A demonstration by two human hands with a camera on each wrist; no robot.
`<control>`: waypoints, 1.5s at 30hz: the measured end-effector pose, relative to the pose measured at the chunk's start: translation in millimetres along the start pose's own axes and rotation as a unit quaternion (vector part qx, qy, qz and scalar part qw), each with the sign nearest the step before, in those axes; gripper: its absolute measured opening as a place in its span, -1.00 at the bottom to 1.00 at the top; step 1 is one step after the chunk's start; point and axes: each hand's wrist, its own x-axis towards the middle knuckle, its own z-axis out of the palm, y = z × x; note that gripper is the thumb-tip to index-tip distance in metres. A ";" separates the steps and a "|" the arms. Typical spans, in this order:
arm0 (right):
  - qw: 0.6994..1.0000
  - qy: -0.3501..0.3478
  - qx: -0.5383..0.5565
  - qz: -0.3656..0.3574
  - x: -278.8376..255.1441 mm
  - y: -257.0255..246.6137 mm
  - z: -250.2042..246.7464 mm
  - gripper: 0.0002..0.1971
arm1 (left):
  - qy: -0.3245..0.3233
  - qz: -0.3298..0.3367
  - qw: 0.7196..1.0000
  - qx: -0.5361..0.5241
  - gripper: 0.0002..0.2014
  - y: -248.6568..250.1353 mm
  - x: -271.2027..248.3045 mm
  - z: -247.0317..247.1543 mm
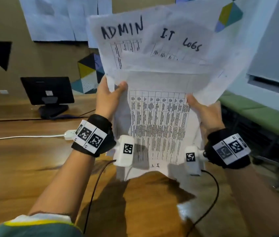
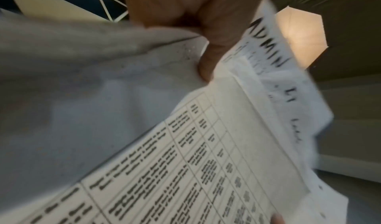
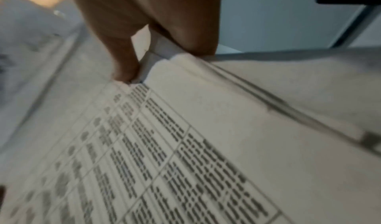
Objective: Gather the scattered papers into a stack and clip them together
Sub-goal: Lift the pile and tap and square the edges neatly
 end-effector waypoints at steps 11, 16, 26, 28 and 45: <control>0.993 0.022 -0.018 -0.113 -8.2 -9.4 -7.7 -0.77 | -0.063 0.014 0.997 -0.042 0.17 10.3 -6.0 6.7; 0.993 -0.109 -0.053 -0.003 -5.0 5.0 -31.4 -0.34 | -0.106 0.010 0.994 0.014 0.22 -31.4 -30.1 -2.6; 0.995 -0.074 -0.047 0.046 -11.4 9.3 -30.4 0.05 | -0.045 0.044 0.997 -0.036 -0.43 -5.3 -10.7 16.2; 0.995 -0.062 -0.076 0.015 -13.2 6.2 -20.1 0.14 | -0.039 0.059 0.997 -0.013 -0.43 -2.1 -13.7 25.4; 0.995 -0.087 -0.039 0.029 6.7 27.4 -25.8 -0.18 | 0.074 0.044 0.996 0.021 -0.77 4.0 6.1 32.0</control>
